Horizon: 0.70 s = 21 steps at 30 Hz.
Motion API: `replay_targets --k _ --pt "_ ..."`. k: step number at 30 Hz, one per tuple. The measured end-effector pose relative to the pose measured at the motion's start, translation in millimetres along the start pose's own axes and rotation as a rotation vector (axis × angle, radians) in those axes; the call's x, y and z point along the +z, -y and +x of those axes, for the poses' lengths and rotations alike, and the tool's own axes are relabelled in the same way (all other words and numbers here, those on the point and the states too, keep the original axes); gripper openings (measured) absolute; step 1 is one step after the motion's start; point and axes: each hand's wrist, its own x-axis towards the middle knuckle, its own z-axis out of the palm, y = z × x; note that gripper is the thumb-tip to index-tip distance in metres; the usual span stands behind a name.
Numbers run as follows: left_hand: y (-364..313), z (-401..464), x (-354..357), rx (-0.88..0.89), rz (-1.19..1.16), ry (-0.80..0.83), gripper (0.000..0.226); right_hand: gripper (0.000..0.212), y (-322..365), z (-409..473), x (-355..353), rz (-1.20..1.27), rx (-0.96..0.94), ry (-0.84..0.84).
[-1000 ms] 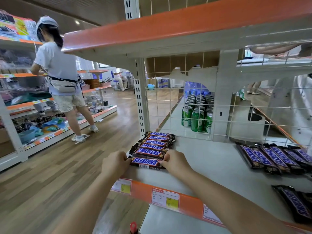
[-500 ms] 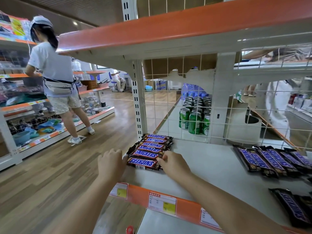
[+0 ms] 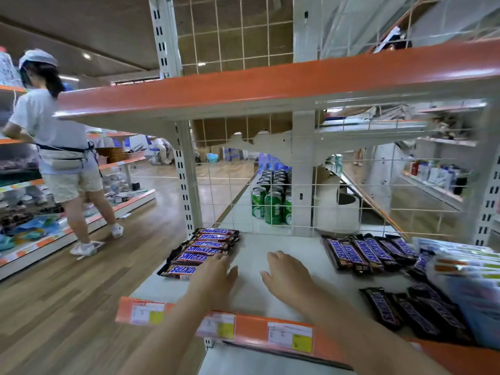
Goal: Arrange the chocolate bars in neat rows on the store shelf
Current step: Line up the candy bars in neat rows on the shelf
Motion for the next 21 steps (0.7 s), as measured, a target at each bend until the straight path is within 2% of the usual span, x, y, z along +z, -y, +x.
replay_targets --k 5,13,21 --pt "-50 4 11 0.088 0.017 0.035 0.043 0.036 -40 -22 -22 -0.074 0.043 -0.005" --pt "-117 10 23 0.173 0.041 0.072 0.041 0.042 -98 -47 -40 -0.048 0.189 -0.037" --pt "-128 16 28 0.202 0.051 0.1 0.039 0.026 -122 -42 -39 -0.023 0.32 -0.028"
